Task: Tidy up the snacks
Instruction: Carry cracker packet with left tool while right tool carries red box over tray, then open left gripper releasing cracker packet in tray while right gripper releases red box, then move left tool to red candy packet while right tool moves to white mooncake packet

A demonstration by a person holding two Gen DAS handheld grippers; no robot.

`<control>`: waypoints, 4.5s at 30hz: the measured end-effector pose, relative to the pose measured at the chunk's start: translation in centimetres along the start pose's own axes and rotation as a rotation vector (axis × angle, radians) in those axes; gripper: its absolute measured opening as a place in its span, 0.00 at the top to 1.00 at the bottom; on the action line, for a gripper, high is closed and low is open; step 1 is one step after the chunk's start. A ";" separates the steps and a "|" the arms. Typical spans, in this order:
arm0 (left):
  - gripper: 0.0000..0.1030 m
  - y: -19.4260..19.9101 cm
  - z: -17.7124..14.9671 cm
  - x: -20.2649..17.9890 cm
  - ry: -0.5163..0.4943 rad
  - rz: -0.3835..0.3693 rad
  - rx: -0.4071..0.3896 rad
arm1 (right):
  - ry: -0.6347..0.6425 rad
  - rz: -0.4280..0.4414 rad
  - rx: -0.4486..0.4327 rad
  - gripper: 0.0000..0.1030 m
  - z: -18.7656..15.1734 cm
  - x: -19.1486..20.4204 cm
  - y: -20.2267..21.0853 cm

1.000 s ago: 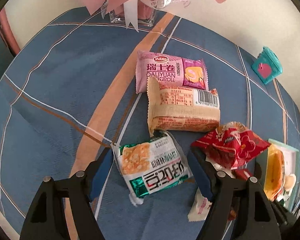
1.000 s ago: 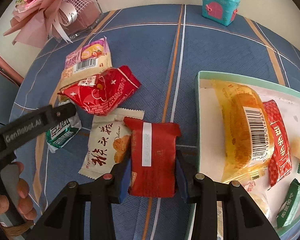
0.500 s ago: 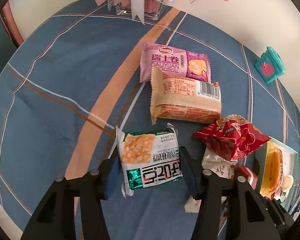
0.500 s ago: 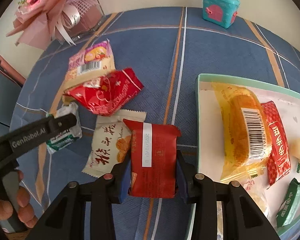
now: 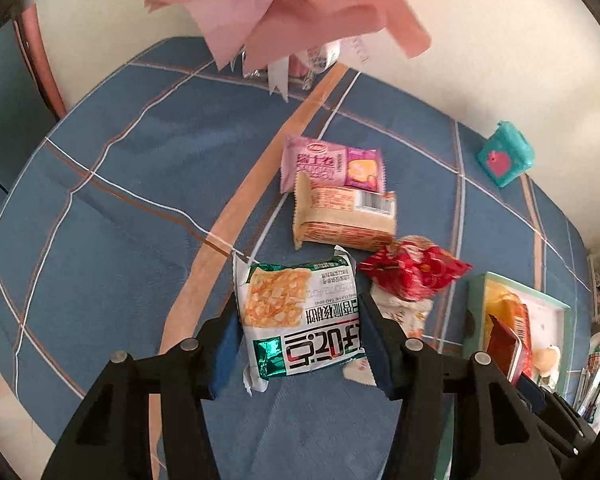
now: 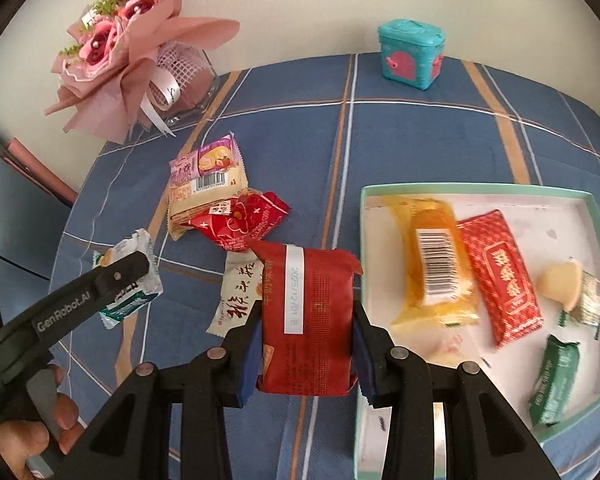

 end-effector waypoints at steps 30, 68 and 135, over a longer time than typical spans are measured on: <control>0.44 2.2 -5.6 -24.7 -0.336 -0.188 -0.022 | -0.296 -0.196 -0.121 0.59 1.3 -22.5 6.7; 0.44 -4.5 -7.9 -29.3 -0.459 -0.181 0.026 | -0.310 -0.244 -0.080 0.55 1.3 -26.7 1.4; 0.04 3.2 -0.8 -9.8 -0.275 0.086 -0.231 | -0.192 -0.238 -0.121 0.00 0.1 -14.9 4.4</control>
Point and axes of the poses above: each gripper's, at about its wrist camera, not at the fingertips, and y roughly against the way its jaws point, x to its left, z to its top, the point moved 9 cm from there along -y, roughly the way its jaws point, and after that the axes turned 5 degrees about -x, right-handed, at the moved point
